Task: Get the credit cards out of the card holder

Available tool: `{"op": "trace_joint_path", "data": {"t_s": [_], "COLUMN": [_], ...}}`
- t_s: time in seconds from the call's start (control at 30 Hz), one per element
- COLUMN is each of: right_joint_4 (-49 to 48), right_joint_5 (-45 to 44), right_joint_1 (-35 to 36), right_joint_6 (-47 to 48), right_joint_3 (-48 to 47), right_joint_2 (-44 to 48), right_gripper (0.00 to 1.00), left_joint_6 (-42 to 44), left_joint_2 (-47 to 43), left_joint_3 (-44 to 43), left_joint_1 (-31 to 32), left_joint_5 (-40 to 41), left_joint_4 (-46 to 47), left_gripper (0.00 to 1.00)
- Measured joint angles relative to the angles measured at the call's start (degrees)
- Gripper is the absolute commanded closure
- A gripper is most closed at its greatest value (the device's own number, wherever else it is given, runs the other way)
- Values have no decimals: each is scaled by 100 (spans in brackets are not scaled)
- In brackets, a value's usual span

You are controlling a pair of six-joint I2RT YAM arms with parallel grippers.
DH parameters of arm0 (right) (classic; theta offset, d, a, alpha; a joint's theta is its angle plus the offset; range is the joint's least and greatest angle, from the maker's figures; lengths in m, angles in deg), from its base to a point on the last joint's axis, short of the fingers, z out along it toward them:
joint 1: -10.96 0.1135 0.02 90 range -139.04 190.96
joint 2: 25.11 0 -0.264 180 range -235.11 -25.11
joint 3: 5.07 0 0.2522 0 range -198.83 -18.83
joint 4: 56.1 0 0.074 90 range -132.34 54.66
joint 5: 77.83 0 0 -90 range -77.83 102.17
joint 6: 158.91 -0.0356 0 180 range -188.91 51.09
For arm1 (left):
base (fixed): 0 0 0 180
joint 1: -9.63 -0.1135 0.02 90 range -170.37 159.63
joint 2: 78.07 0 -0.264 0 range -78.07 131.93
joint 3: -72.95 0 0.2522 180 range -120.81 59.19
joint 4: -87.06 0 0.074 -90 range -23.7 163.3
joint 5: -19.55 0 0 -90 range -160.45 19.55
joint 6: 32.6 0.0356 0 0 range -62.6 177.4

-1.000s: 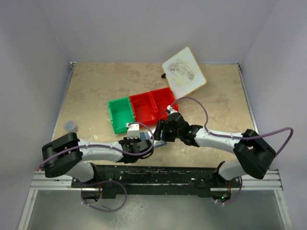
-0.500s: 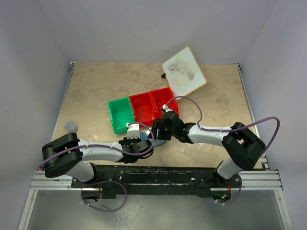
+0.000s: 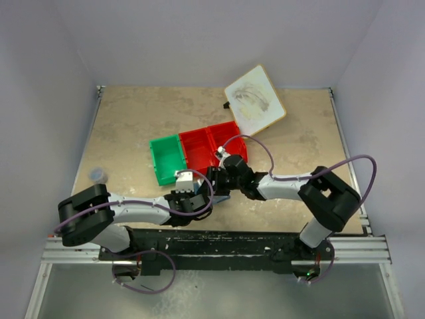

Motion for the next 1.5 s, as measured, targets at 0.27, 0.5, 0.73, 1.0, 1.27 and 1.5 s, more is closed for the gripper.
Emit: {"op": "trace_joint_path", "data": {"t_s": [0.27,0.5,0.73,1.0,1.27,1.5], "right_joint_4": [-798,-2050,-2131,-1716,-1283,-1099], "right_joint_5": [586,1102,1139,935,662,483], "right_joint_1": [0,0,-2,2,2,2], "right_joint_6": [-144,-581,-695,-627,-520,-459], "right_joint_3": [59,258,254,-7,-87,-146], "right_joint_2": [-350,-531,-909,-964,-1056,-1106], "right_gripper": [40,42,43,45,50,68], "left_joint_6": [-107,-280,-365,-494,-935,-1029], "left_joint_2": [-85,-203,-337,-619,-2389,-3440], "left_joint_3": [103,284,448,474,671,450], "left_joint_1": [-4,-7,-68,-175,-177,-179], "left_joint_5": [55,94,81,-186,-767,-706], "left_joint_4": [37,223,450,284,-1093,-1705], "left_gripper": [100,100,100,67,60,62]}}
